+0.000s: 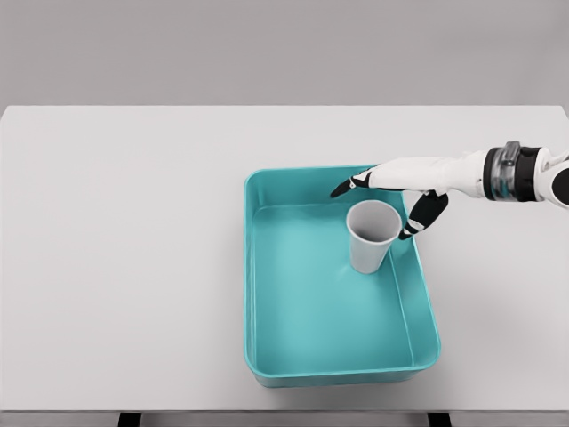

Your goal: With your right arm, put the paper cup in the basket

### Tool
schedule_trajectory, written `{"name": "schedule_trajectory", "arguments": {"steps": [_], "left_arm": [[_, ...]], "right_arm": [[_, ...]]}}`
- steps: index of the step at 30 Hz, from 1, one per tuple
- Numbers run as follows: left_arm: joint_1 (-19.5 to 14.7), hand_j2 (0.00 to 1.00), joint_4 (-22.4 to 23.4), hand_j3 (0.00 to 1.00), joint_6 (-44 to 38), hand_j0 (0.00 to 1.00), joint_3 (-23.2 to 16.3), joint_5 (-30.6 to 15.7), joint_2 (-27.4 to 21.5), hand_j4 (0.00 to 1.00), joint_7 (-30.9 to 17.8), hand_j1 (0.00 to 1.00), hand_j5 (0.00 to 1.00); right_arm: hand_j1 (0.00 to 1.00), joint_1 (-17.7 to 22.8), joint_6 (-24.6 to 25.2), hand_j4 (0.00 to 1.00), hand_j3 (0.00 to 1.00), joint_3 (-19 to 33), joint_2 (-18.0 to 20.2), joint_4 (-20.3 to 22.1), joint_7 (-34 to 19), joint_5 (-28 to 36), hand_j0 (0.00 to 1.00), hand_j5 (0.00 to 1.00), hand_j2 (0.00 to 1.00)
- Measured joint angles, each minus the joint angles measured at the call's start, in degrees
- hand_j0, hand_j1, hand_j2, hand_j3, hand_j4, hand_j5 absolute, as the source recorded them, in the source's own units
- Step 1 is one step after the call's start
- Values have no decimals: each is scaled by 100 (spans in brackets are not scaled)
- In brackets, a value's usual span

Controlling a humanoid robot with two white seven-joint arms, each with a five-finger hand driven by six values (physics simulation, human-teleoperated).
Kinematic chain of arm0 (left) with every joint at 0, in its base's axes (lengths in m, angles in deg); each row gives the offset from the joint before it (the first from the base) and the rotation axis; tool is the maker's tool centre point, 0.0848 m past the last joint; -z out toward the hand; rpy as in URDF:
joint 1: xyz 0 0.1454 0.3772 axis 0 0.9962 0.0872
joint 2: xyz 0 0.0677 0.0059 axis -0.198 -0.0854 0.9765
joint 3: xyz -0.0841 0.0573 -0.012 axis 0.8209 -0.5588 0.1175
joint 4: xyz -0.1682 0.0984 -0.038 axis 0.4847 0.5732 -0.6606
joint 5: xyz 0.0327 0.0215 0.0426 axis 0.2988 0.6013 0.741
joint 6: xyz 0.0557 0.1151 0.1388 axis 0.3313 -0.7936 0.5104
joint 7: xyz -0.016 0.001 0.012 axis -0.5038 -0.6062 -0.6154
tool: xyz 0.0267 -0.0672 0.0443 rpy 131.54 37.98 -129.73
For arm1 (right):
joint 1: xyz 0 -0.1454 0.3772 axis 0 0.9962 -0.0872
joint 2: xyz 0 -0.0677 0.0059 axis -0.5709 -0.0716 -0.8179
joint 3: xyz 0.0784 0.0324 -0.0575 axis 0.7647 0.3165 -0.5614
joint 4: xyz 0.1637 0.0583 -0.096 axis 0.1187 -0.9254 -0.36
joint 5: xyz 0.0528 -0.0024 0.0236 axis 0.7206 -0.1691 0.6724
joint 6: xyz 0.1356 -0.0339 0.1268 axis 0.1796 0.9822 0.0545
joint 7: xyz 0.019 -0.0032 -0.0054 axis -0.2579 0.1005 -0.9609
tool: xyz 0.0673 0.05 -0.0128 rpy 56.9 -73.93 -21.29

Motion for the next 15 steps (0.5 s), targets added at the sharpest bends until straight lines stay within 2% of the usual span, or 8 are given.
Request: {"name": "schedule_trajectory", "arguments": {"steps": [15], "left_arm": [[0,100,0,100,0,100,0,0,0,100,0,100,100]], "right_arm": [[99,-97,-33,99,99,9,101,3,0,1,99,99,99]]}}
